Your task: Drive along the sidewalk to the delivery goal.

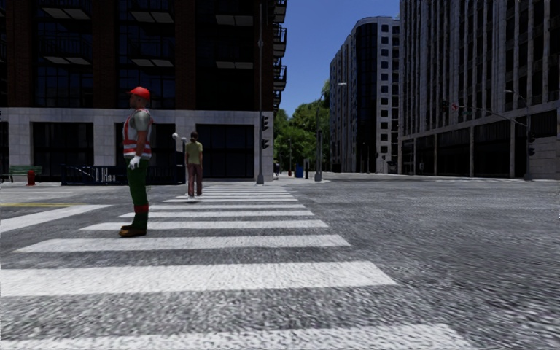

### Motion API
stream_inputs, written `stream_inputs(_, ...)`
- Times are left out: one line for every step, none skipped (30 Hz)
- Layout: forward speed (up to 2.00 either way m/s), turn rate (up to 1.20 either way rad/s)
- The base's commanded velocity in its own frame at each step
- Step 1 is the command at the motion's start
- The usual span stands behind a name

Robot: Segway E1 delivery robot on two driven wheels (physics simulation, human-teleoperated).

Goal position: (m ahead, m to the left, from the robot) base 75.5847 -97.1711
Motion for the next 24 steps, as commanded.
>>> stream_inputs(1.78, -0.09)
stream_inputs(1.78, -0.03)
stream_inputs(1.78, -0.02)
stream_inputs(1.78, -0.01)
stream_inputs(1.78, -0.01)
stream_inputs(1.78, 0.0)
stream_inputs(1.78, 0.0)
stream_inputs(1.78, 0.0)
stream_inputs(1.78, 0.0)
stream_inputs(1.78, 0.0)
stream_inputs(1.78, 0.02)
stream_inputs(1.78, 0.02)
stream_inputs(1.78, 0.29)
stream_inputs(1.78, 0.75)
stream_inputs(1.78, 0.89)
stream_inputs(1.78, 0.93)
stream_inputs(1.78, 0.47)
stream_inputs(1.78, 0.04)
stream_inputs(1.78, 0.0)
stream_inputs(1.78, 0.0)
stream_inputs(1.78, 0.0)
stream_inputs(1.78, 0.0)
stream_inputs(1.78, 0.0)
stream_inputs(1.78, 0.0)
